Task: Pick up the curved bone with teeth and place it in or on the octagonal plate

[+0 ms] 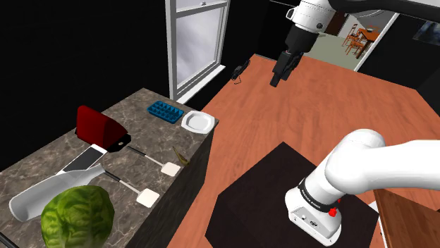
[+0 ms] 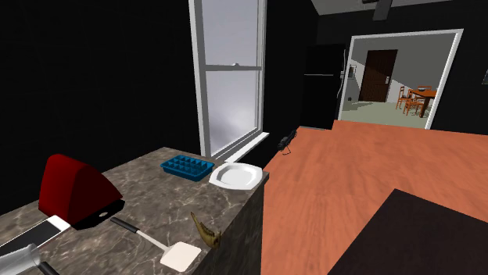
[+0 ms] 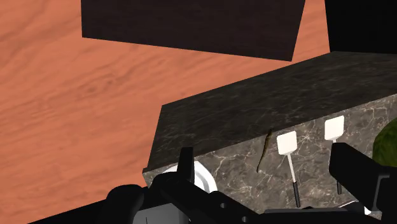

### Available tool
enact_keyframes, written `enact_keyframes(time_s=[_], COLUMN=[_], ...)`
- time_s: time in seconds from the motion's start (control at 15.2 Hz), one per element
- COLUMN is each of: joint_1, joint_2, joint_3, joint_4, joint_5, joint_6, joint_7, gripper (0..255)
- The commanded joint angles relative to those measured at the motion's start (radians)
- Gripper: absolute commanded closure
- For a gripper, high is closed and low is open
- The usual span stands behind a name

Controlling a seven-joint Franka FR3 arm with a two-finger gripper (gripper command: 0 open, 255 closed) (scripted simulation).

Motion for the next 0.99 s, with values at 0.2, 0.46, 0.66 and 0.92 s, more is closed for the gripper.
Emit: enact_keyframes(time_s=[0.2, 0.46, 0.66, 0.92], joint_1=[0.009, 0.026, 0.041, 0.061], joint_2=[0.004, 0.037, 0.084, 0.180], joint_3=[0.037, 0.089, 0.130, 0.188], joint_4=[-0.088, -0.188, -0.247, -0.302], joint_5=[0.029, 0.069, 0.101, 0.142], joint_6=[0.109, 0.263, 0.386, 0.561], joint_7=[0.035, 0.080, 0.113, 0.157], gripper=[0, 0, 0, 0])
